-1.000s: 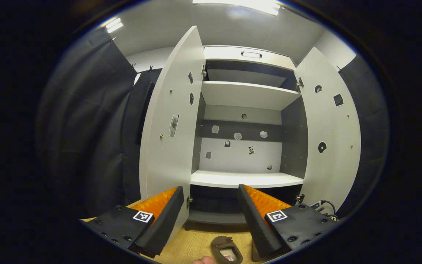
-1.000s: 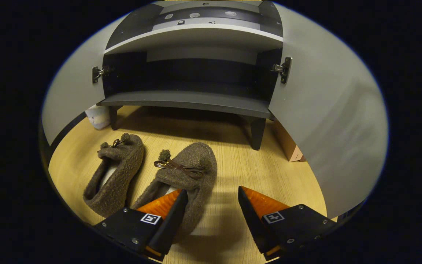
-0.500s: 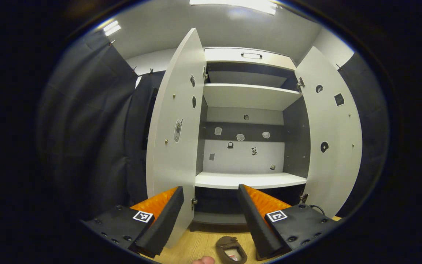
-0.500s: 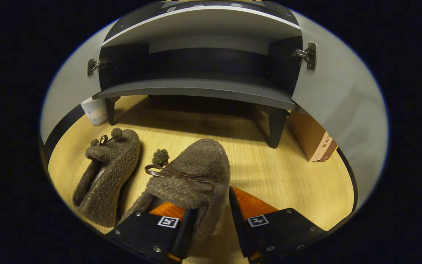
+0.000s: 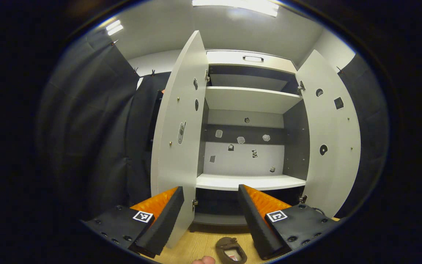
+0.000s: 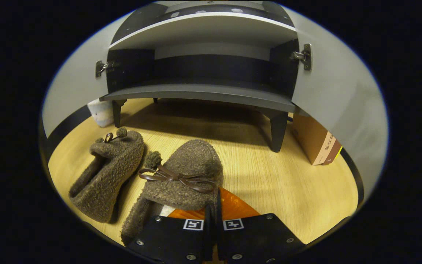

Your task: Grab one shoe with the right hand and put it into the shoe cabinet, grab the other shoe with the left hand and put it into the shoe cabinet; then close the right door with the right hand and the left door with the left hand.

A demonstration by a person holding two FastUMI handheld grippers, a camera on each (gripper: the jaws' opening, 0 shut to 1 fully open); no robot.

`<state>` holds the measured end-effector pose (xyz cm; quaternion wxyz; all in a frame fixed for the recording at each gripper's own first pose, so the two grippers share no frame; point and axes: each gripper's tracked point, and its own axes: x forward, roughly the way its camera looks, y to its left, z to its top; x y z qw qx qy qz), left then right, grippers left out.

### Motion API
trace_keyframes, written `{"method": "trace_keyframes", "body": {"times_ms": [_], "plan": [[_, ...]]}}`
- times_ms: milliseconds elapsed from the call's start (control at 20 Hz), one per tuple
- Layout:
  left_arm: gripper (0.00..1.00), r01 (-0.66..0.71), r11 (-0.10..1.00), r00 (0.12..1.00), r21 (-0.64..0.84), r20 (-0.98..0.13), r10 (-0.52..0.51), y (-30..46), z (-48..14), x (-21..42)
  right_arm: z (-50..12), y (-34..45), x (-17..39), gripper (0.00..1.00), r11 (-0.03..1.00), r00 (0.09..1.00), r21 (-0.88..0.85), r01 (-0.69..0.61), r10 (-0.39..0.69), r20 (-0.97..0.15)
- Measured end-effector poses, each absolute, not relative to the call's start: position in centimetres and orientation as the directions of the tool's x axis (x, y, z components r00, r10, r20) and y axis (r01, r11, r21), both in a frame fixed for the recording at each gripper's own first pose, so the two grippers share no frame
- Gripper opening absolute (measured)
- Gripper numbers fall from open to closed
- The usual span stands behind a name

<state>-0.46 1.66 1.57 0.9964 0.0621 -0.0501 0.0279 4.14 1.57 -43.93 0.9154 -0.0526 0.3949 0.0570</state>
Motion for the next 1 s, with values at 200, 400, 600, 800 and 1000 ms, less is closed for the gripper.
{"method": "trace_keyframes", "body": {"times_ms": [200,400,600,800,1000], "plan": [[0.99,-0.063,0.992,0.994,0.111,0.101,0.052,1.8,1.4,-0.5,-41.5,2.0,4.3,0.01,0.988,0.718,-0.055,-0.143,0.065,-0.693],[0.96,-0.057,0.994,0.994,0.088,0.102,0.048,1.8,1.2,-0.6,-36.4,1.8,3.3,0.00,0.991,0.761,-0.062,-0.115,0.047,-0.647],[0.96,-0.035,0.996,0.995,0.082,0.096,0.027,1.1,0.7,-0.5,-27.8,2.8,2.7,0.01,0.994,0.831,-0.040,-0.104,0.065,-0.552],[0.96,-0.020,0.997,0.995,0.078,0.097,0.012,0.8,0.4,-0.4,-18.3,3.5,2.3,0.01,0.996,0.897,-0.008,-0.094,0.082,-0.434],[0.94,0.002,0.997,0.996,0.078,0.086,-0.008,0.3,0.0,-0.7,-9.3,3.4,6.7,0.00,0.997,0.946,0.057,-0.043,0.059,-0.320]]}}
